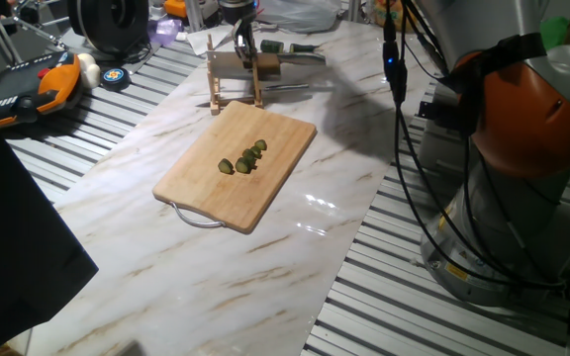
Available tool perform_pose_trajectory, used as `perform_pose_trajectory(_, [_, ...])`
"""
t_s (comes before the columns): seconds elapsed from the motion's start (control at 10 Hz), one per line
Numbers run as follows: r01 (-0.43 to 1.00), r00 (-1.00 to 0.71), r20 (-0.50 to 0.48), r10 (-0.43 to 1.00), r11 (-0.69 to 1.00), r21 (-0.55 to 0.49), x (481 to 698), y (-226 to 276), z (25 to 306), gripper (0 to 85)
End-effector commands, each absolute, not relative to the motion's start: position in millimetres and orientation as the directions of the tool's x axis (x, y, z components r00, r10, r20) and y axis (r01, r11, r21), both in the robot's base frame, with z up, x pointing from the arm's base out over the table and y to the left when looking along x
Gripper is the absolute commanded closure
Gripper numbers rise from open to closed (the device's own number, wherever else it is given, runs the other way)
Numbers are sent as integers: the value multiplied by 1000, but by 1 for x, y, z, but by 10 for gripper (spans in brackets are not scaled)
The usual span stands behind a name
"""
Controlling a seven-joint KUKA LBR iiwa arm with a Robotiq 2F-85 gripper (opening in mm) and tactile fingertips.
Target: Cut the cucumber into segments
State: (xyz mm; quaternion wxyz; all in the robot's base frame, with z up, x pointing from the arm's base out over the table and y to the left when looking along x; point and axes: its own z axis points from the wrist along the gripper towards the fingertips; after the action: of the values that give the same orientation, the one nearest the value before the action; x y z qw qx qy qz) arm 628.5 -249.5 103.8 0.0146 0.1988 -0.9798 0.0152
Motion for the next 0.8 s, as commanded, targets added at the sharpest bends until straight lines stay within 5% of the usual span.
perform_pose_trajectory(0.0, [-389, -921, 36, -388, 921, -27, 629, -250, 104, 700])
perform_pose_trajectory(0.7, [-383, -924, 34, -382, 923, -43, 630, -251, 111, 513])
